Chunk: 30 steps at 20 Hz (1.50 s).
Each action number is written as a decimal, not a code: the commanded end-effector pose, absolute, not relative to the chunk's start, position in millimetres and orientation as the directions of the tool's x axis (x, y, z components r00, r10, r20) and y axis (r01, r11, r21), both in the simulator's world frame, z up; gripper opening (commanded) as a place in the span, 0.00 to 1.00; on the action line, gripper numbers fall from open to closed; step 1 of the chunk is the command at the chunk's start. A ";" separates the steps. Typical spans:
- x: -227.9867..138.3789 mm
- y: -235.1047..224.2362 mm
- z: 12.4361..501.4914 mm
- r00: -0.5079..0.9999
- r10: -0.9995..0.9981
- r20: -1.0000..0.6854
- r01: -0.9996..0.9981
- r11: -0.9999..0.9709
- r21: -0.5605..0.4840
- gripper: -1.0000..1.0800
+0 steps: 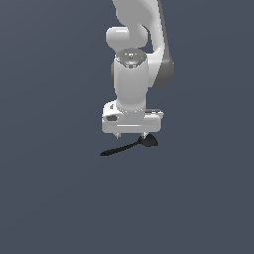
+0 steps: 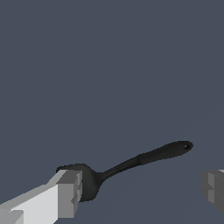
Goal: Pick up the object and move it to a goal position.
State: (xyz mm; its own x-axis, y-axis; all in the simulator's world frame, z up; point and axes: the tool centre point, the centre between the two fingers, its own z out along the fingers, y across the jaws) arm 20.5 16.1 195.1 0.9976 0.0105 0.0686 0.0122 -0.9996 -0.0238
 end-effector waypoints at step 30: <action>9.8 -3.6 166.2 0.967 -0.252 0.040 -0.250 -0.967 -0.048 0.96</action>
